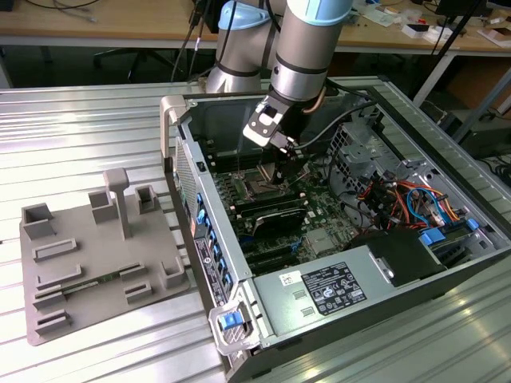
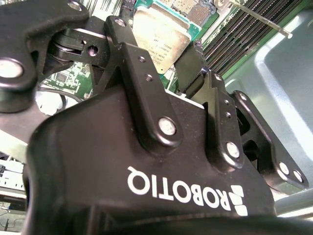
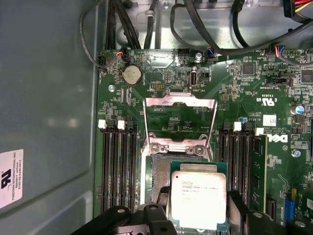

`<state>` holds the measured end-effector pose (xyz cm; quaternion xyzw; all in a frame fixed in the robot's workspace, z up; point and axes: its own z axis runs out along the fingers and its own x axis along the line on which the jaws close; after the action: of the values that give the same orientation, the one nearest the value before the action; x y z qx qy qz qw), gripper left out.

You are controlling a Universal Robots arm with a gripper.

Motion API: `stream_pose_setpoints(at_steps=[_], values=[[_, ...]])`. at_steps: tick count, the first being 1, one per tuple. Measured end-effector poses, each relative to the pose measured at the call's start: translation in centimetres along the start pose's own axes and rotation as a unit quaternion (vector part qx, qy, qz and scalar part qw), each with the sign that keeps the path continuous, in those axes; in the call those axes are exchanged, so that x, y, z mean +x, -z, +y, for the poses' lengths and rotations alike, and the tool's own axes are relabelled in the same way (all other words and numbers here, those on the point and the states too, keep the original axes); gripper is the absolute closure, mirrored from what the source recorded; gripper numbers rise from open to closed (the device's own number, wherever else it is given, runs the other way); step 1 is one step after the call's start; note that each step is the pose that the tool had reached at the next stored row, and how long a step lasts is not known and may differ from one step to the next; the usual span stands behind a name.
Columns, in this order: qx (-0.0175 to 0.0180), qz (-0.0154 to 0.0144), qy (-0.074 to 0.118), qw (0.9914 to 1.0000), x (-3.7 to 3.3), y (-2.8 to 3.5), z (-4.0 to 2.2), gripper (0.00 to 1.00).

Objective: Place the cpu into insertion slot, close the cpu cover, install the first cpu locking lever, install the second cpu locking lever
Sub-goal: 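Place the cpu into insertion slot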

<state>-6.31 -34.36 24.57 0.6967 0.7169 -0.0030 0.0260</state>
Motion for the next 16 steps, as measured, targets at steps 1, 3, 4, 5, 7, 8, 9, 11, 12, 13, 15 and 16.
stream_pose_setpoints(at_steps=[1,3,4,5,7,8,9,11,12,13,15,16], values=[[0.0000,0.0000,0.000,1.00000,0.00,0.00,-0.06,0.45],[0.0000,0.0000,0.000,1.00000,0.01,0.01,-0.26,0.45],[0.0000,0.0000,0.000,1.00000,0.01,0.01,-0.34,0.45],[0.0000,0.0000,0.000,1.00000,0.01,0.02,-0.38,0.45],[0.0000,0.0000,0.000,1.00000,0.01,0.02,-0.42,0.45],[0.0000,0.0000,0.000,1.00000,0.01,0.02,-0.42,0.45],[0.0000,0.0000,0.000,1.00000,0.01,0.05,-0.43,0.45],[0.0000,0.0000,0.000,1.00000,0.01,0.07,-0.43,0.45],[0.0000,0.0000,0.000,1.00000,0.01,0.09,-0.44,0.45],[0.0000,0.0000,0.000,1.00000,0.01,0.11,-0.44,0.45],[0.0000,0.0000,0.000,1.00000,0.01,0.15,-0.45,0.45],[0.0000,0.0000,0.000,1.00000,0.01,0.17,-0.45,0.45]])
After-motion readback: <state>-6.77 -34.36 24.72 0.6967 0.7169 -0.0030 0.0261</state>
